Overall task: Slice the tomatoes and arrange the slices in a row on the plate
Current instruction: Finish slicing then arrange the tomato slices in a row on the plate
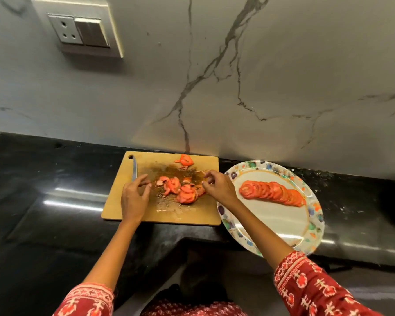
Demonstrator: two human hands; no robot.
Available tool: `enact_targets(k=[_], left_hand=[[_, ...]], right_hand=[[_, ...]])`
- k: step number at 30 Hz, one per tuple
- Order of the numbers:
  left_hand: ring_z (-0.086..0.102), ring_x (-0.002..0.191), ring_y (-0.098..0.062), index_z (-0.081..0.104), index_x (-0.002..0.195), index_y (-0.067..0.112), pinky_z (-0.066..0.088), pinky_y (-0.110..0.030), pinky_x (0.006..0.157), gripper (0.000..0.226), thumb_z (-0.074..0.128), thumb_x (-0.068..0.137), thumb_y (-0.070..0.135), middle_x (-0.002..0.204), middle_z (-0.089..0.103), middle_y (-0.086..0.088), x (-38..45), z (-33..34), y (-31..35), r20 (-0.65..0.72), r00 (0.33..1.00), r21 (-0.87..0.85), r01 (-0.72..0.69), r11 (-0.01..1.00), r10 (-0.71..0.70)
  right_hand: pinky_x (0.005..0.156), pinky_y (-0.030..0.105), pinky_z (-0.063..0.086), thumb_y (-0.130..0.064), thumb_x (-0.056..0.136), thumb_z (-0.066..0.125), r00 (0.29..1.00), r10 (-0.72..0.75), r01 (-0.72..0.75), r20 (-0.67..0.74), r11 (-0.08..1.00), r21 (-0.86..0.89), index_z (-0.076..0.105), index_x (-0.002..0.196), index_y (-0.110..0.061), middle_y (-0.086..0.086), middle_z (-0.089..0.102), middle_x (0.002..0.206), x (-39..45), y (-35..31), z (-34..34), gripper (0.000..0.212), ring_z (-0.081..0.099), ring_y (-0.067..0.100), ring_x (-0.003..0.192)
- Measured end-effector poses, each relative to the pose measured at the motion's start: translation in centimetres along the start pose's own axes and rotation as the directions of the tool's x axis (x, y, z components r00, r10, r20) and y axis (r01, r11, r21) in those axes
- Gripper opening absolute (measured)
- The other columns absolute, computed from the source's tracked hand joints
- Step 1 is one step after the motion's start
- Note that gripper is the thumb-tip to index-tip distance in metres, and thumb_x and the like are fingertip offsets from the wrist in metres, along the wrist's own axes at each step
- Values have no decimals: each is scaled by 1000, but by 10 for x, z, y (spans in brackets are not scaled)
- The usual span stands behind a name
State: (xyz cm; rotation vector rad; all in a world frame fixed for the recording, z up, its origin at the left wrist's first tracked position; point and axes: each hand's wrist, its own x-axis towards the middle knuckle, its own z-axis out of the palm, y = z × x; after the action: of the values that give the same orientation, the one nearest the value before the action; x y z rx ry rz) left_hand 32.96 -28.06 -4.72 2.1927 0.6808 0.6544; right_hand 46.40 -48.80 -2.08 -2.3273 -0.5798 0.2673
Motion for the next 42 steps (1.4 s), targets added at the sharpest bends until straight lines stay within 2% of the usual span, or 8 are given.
enact_targets(k=[8,14,17,21,27,33,38,42], left_hand=[[62,95,-20,62,117,11,52,-42,85,34,65,83,6,97,69,-4,-2,-11,-15,119,991,-46,-55,997,60],[62,95,-19,60,120,12,54,-43,82,37,65,83,6,96,68,-2,0,-7,-18,200,976,-92,-63,994,81],[62,93,-19,61,120,15,54,-44,81,37,65,83,8,96,68,-2,6,-4,-18,230,968,-100,-75,992,97],[62,92,-20,61,119,18,55,-44,80,37,66,83,11,99,67,-7,11,3,-17,246,962,-89,-102,991,121],[61,94,-22,62,118,14,54,-43,80,37,66,82,10,102,67,-10,14,8,-6,245,954,-96,-152,984,171],[62,94,-20,62,117,18,54,-46,78,35,64,83,11,97,70,0,22,13,11,250,946,-149,-174,974,207],[63,90,-12,65,113,13,53,-37,84,33,68,81,6,95,69,0,21,23,44,303,908,-259,-214,942,290],[63,86,-8,66,111,12,54,-27,78,32,71,79,13,93,69,2,25,29,60,308,891,-286,-248,925,334]], right_hand=[[50,26,30,-53,69,75,982,167,-143,88,962,-233,59,88,-17,3,62,85,-15,-35,37,44,54,18,77],[56,25,36,-24,70,80,982,117,-84,148,974,-212,46,88,-18,0,55,86,-20,-42,38,39,51,15,79],[58,21,39,-13,72,78,975,119,-103,189,991,-90,53,101,-11,0,53,84,-21,-41,33,38,51,14,80],[75,33,52,-4,77,71,979,103,-114,174,992,51,62,102,-3,3,58,85,-19,-41,24,27,55,16,80],[58,15,39,-6,78,67,988,133,-138,82,988,64,65,92,-2,4,58,81,-19,-36,14,15,52,12,74],[62,20,57,2,87,60,954,219,-296,204,791,535,58,87,-4,11,63,80,-18,-22,-26,6,67,14,66],[64,19,57,5,88,56,960,189,-275,206,766,581,58,86,-6,12,62,80,-9,-26,-41,11,66,9,63],[67,21,57,6,86,58,955,132,-278,265,706,652,61,90,-4,9,65,82,-6,-32,-56,11,69,13,70]])
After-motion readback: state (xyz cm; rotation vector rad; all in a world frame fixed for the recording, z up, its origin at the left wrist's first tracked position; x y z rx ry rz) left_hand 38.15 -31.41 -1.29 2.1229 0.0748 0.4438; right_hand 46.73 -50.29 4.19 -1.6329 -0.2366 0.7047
